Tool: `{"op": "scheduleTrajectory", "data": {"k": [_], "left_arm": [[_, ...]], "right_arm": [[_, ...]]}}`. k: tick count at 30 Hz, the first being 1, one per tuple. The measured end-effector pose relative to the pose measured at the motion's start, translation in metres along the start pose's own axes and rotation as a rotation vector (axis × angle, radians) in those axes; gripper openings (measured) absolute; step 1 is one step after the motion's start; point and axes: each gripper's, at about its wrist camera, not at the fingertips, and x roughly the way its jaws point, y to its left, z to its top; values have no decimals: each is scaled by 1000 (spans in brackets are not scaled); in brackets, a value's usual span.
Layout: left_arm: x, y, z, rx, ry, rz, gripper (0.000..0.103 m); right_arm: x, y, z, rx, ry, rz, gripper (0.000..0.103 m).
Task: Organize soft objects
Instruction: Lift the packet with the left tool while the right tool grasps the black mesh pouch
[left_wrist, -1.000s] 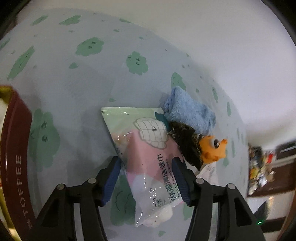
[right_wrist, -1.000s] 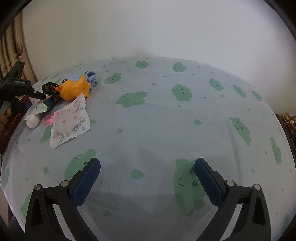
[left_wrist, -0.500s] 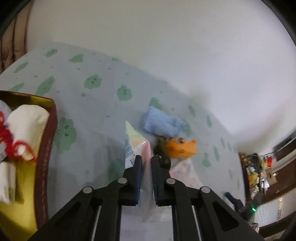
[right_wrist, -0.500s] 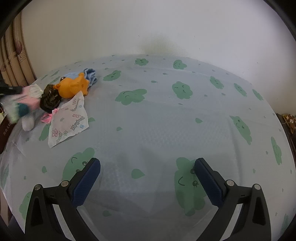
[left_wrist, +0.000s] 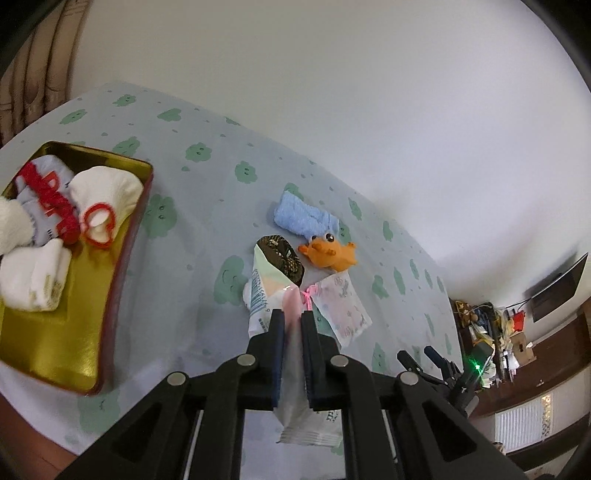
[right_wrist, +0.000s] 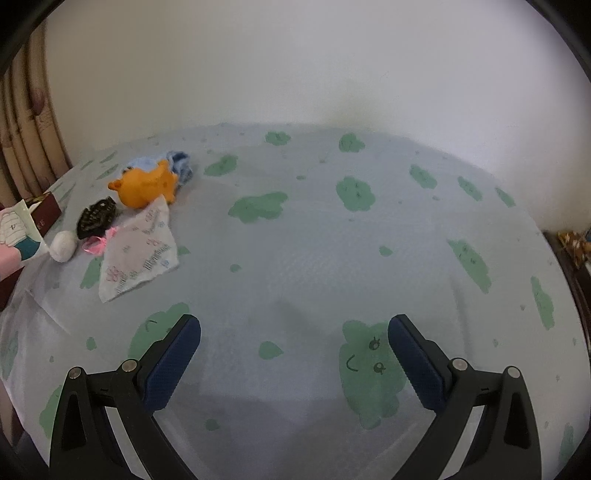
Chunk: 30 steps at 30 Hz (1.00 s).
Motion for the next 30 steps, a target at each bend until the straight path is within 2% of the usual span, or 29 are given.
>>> {"op": "scheduleTrajectory", "data": {"k": [2,4,9,12,15,17,19,27,30], "left_arm": [[-10,4,-1,-2,-13,2,9],[-20,8,0,-9,-26,6,9],[-37,22,3,-39,-40,-2,9],[-48,30,6,-48,-57,-2,9],[-57,40,9,-65,-70,0,9],[-64,48,11,-77,-78,-1,9],[-70,54,12,-90,-84,-1,9],[-105,77,20,-97,-137,28,9],[-116,88,24,-100,-154,45,9]], "right_arm": [[-5,8,3,-17,-19,47,101],[-7,21,11,-3,-13,142,101],[-14,79,51,-38,-22,346,101],[-9,119,75,-68,5,438,100],[8,152,94,-85,58,499,94],[27,173,102,-94,106,520,76],[42,183,106,-94,150,519,71],[89,206,116,-60,256,479,70],[103,213,118,-80,273,428,70]]}}
